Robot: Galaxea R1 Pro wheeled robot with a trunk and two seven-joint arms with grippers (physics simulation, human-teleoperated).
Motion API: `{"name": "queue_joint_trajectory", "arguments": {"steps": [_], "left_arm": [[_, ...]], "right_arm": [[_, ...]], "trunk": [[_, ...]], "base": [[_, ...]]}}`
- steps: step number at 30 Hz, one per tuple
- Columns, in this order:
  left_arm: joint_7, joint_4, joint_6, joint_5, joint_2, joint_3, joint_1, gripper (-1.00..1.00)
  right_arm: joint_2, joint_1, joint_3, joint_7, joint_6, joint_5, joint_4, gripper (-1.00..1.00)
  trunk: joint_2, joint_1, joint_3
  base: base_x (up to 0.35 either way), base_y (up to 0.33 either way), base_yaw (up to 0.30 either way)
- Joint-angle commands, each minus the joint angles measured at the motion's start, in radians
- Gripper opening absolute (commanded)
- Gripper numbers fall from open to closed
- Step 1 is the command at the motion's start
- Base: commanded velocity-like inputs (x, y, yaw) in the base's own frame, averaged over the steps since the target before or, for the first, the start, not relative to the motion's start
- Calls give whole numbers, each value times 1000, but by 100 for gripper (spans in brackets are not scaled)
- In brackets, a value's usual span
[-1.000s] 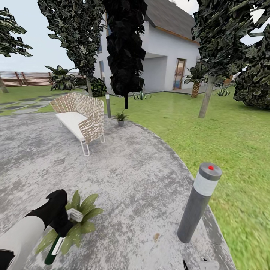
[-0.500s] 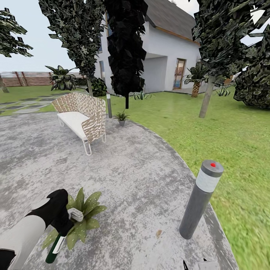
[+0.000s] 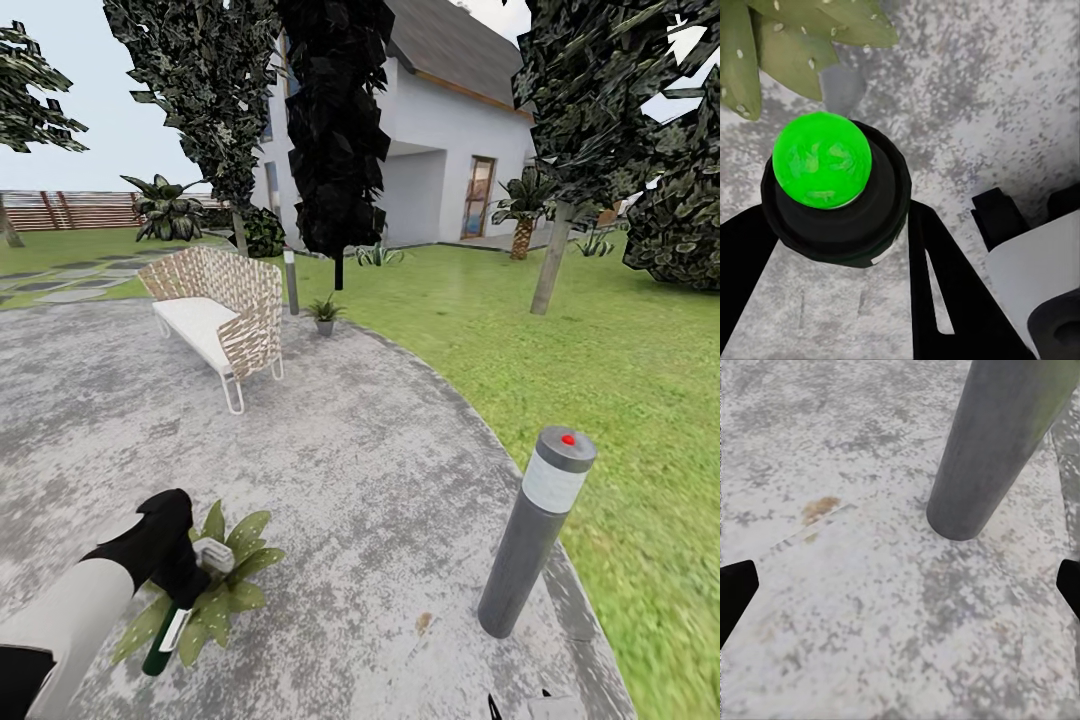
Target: Pick up the pesticide atomizer in the garden and spray insectifuge to fully cover both potted plants in the garden.
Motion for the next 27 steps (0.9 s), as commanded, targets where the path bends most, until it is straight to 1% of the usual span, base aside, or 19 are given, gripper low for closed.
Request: {"name": "queue_joint_trajectory", "arguments": {"steps": [1,4,8,17,18,21,23,27], "left_arm": [[-11,-2,7,-6,3,-5,-1,-100],[-11,-2,7,-8,8,-6,-1,-100],[-10,-2,7,-8,8,-6,-1,-100],[-10,1,6,-11,13,-6,-7,-100],[-10,2,6,-19,13,-6,-7,-100],[-11,9,8,-84,13,-3,-7,-100],[-11,10,9,-96,11,-3,-6,-100],[-11,10,9,-101,7,-3,-4,-100]], "right_arm": [[1,-1,-8,-1,-3,10,2,100],[2,-1,-8,0,-2,23,2,100],[4,-1,-9,0,-2,42,2,100],[4,-1,-9,0,-2,46,-1,100],[3,-1,-9,0,-2,46,-1,100],[3,-1,-9,0,-1,46,-2,100],[3,-1,-9,0,0,46,-1,100],[3,-1,-9,0,0,46,0,100]], "trunk": [[0,0,-1],[0,0,-1],[0,0,-1],[0,0,-1],[0,0,-1],[0,0,-1],[0,0,-1],[0,0,-1]], "base": [[0,17,0],[0,118,0],[0,257,0],[10,42,0],[118,79,0],[220,180,0],[244,225,0],[156,266,0]]}}
